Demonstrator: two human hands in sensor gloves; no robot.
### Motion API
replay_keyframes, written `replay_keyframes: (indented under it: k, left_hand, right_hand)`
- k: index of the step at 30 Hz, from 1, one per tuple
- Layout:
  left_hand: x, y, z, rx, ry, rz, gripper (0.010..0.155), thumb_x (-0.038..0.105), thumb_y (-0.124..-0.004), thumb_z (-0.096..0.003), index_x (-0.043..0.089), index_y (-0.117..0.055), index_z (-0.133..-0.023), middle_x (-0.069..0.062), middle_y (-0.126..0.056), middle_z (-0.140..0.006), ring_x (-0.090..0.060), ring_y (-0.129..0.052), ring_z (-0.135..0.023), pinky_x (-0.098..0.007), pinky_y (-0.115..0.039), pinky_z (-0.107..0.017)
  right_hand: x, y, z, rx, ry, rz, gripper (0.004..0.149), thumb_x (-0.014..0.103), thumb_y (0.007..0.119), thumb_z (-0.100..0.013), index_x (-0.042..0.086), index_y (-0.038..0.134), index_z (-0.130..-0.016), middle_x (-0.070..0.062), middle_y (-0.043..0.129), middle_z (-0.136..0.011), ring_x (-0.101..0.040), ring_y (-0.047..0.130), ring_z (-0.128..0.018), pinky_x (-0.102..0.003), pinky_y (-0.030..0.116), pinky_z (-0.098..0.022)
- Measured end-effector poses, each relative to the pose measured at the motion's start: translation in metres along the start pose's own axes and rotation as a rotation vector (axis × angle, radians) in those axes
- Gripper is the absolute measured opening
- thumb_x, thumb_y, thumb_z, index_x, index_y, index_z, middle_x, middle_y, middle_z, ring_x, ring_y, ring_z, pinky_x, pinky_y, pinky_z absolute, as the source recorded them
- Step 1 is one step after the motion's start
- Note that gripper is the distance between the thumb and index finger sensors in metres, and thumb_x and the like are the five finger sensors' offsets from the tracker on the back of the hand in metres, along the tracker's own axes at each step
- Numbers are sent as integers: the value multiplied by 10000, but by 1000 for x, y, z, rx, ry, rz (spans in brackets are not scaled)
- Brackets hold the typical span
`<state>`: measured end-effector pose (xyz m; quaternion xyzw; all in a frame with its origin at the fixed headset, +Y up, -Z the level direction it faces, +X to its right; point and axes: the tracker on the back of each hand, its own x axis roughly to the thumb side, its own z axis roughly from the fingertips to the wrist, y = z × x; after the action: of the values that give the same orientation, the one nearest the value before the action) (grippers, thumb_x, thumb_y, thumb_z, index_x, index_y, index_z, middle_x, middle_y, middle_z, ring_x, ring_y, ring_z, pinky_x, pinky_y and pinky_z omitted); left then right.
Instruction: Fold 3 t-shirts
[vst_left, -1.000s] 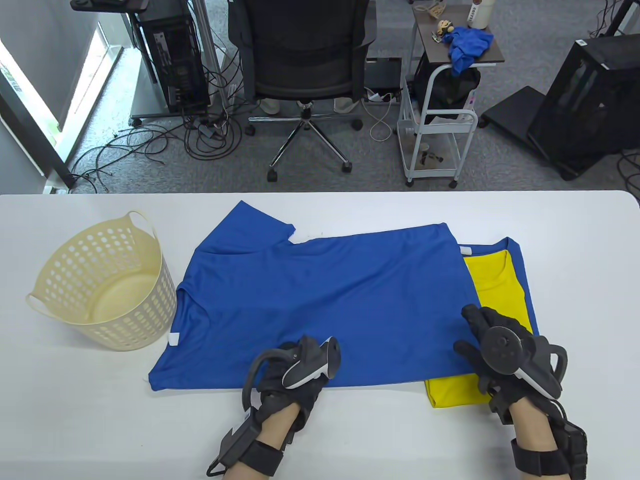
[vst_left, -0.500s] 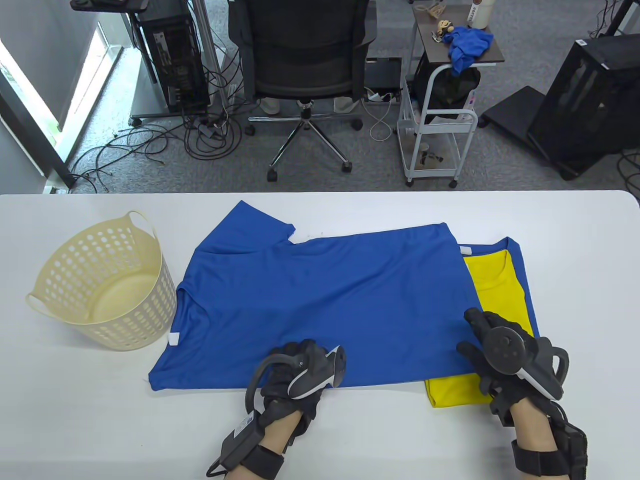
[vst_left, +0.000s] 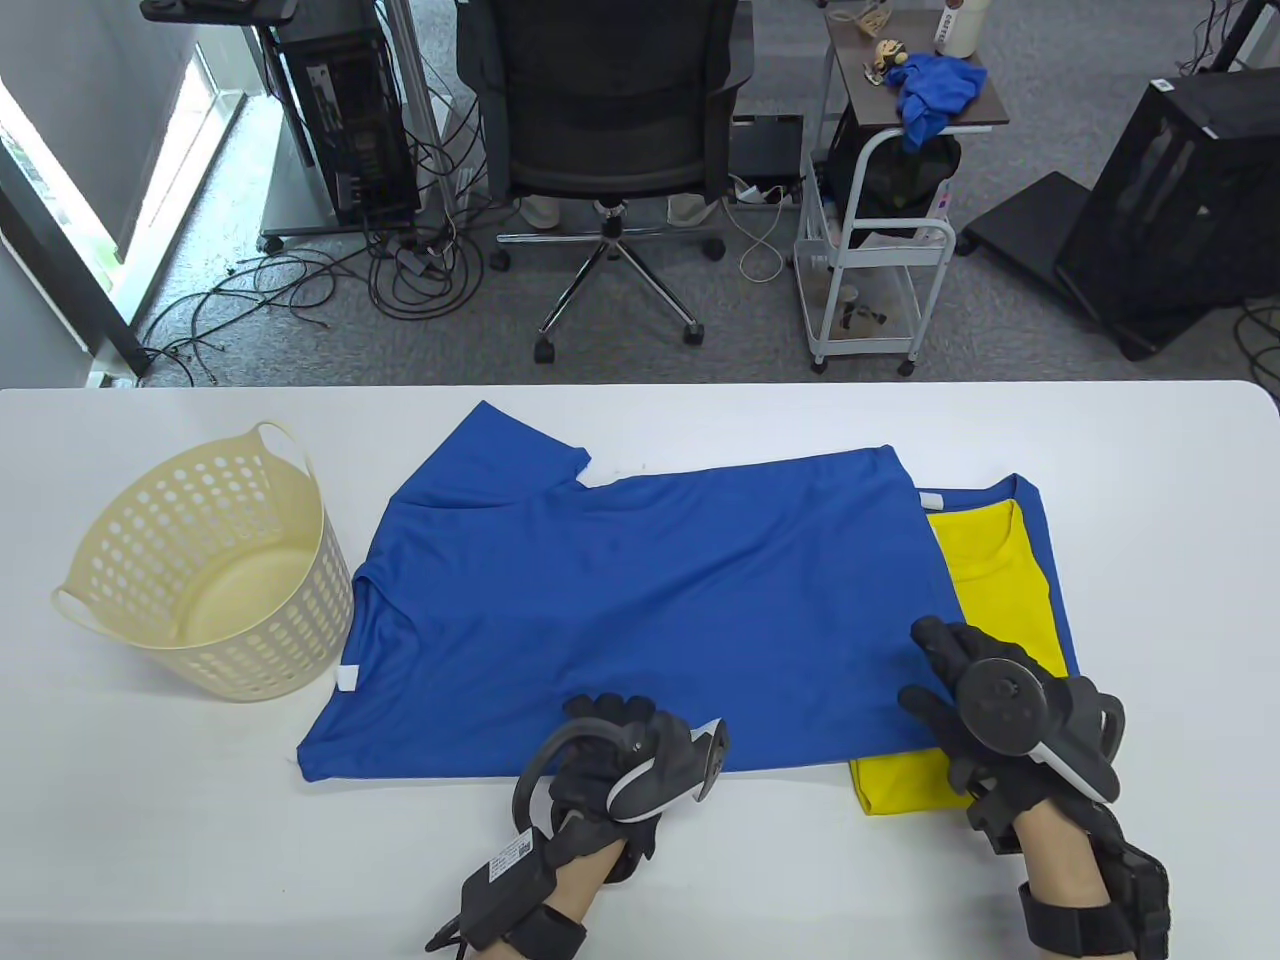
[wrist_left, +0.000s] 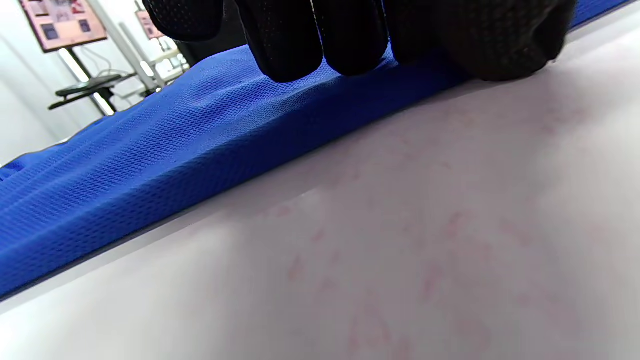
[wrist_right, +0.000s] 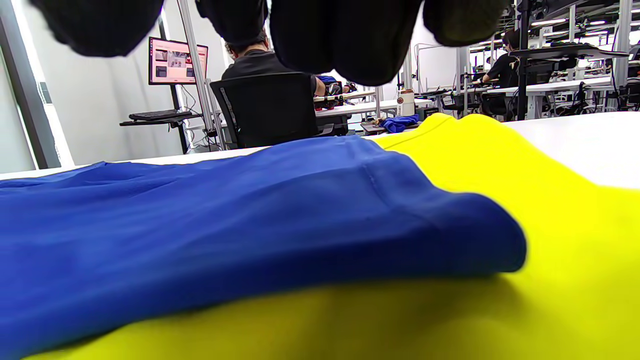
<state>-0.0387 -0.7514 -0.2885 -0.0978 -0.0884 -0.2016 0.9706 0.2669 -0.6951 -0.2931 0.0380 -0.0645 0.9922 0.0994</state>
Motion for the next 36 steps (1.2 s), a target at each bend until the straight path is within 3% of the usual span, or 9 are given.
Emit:
replay_keyframes:
  k: [3,10,14,18,21,26,28,36]
  left_hand:
    - [1,0,-3,51,21,-4,440,537,-748,-384,475,-709,-818,152,-743,-983,-139,-787,-947,-498,-644,-764]
    - [1,4,-2,93,14,-4,416,530,-765,-394,437,-775,-799,171,-790,-938,-113,-829,-907,-489,-663,-756]
    - [-20,35,3,200,65,103,415,530,-761,-405,419,-780,-805,154,-785,-946,-130,-826,-906,-485,-670,-747]
    - [-36,78,2,252,108,102,418,529,-762,-407,407,-786,-806,143,-786,-946,-141,-825,-905,-491,-668,-745]
    - [-39,108,-1,285,125,106,420,524,-753,-411,397,-780,-811,137,-782,-950,-145,-823,-906,-490,-669,-745]
    - [-34,152,-7,320,126,167,422,529,-749,-415,389,-783,-811,131,-786,-945,-150,-827,-900,-491,-671,-742]
    - [-30,166,-7,346,131,160,421,531,-749,-415,389,-785,-810,130,-788,-944,-149,-831,-897,-490,-673,-741]
    - [-9,212,-8,383,147,239,422,547,-744,-422,378,-799,-805,123,-805,-932,-153,-846,-880,-486,-686,-732]
  right_hand:
    - [1,1,0,4,-4,0,670,488,765,-411,262,560,-1008,-107,666,-1035,-413,735,-894,-647,570,-660]
    - [-4,-9,-2,-18,-3,-66,654,487,762,-419,257,581,-1004,-106,684,-1028,-422,732,-896,-653,563,-663]
    - [6,-36,-7,-49,-28,-156,629,498,747,-437,241,627,-998,-121,717,-1015,-436,753,-880,-655,579,-651]
    - [41,-51,-25,163,-49,-280,628,509,712,-452,212,632,-1000,-148,682,-1033,-465,706,-901,-673,532,-667]
    - [70,-40,-33,191,-103,-302,685,549,684,-441,201,591,-1023,-156,630,-1065,-470,667,-927,-671,521,-675]
    - [96,14,-40,233,-138,-329,808,638,638,-387,215,480,-1058,-132,495,-1130,-480,563,-984,-676,471,-699]
    - [98,26,-40,278,-134,-296,832,656,624,-375,189,494,-1051,-148,478,-1133,-497,541,-986,-691,445,-700]
    - [98,18,-31,185,-177,-325,893,674,637,-365,142,446,-1058,-162,446,-1134,-471,553,-983,-694,438,-703]
